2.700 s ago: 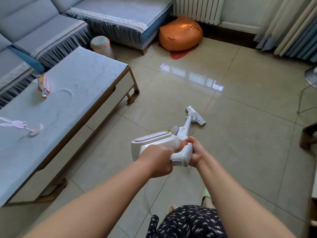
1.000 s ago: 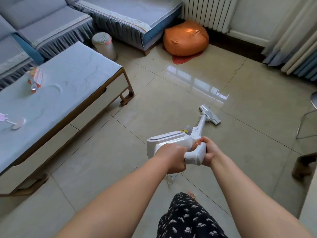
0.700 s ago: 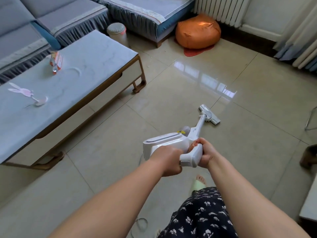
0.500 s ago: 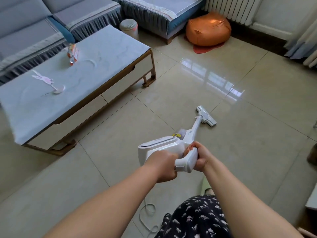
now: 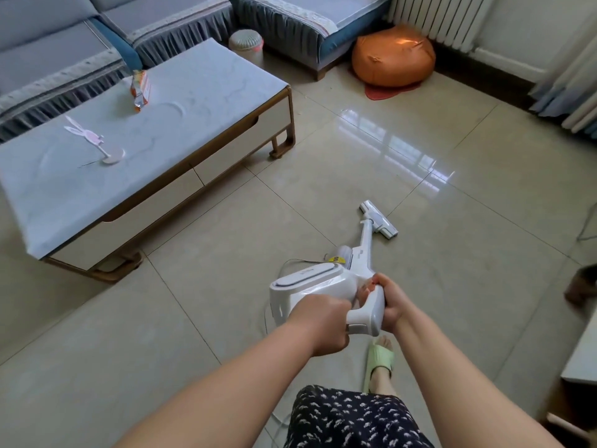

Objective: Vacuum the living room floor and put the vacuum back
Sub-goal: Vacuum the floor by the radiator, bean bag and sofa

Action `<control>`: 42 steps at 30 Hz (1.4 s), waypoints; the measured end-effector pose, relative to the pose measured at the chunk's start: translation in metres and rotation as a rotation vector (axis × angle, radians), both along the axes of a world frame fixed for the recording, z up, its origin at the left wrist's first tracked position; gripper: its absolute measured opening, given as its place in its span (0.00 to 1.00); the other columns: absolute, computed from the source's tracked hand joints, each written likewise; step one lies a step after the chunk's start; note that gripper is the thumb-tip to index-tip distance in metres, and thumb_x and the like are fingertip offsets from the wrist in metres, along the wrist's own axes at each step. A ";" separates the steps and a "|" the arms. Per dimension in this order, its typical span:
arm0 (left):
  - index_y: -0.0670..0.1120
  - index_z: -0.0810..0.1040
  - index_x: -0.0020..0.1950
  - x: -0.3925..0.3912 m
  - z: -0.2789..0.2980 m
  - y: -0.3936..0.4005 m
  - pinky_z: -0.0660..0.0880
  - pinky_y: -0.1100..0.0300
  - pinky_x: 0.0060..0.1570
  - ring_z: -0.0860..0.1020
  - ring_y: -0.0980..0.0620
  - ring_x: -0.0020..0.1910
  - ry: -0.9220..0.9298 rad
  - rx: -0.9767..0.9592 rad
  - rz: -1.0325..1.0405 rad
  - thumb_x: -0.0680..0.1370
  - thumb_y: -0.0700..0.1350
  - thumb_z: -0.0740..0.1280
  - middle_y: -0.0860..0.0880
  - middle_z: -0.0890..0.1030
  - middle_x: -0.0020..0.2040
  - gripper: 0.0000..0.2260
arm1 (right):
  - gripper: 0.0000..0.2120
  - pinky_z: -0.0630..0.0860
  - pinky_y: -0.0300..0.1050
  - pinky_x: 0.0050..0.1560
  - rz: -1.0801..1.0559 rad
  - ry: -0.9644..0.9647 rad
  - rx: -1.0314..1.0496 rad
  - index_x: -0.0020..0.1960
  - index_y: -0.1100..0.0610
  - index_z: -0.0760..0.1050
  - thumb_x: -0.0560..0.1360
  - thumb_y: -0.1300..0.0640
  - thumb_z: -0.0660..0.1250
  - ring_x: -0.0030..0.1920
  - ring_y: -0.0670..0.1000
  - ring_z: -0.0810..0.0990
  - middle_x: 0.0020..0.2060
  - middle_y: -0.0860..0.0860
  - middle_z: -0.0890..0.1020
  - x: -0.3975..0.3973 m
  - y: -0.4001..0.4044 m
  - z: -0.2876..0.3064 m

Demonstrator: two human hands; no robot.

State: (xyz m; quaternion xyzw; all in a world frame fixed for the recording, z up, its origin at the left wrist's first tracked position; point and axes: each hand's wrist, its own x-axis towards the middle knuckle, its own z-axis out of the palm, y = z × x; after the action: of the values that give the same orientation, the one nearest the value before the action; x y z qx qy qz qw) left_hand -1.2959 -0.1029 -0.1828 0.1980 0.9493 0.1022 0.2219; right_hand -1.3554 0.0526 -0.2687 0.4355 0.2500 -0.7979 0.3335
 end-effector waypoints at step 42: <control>0.50 0.77 0.54 -0.357 -0.010 0.340 0.67 0.59 0.40 0.77 0.43 0.48 0.002 0.066 0.026 0.72 0.48 0.66 0.47 0.81 0.50 0.12 | 0.08 0.73 0.35 0.23 -0.052 -0.010 0.005 0.28 0.58 0.66 0.65 0.63 0.61 0.19 0.46 0.71 0.20 0.49 0.69 -0.353 0.339 0.004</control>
State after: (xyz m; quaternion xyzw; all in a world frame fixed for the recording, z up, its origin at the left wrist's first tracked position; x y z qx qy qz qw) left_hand -1.6528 0.2371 -0.1923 0.1932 0.9481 0.1362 0.2128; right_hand -1.7084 0.3917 -0.2642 0.4465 0.2388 -0.8036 0.3127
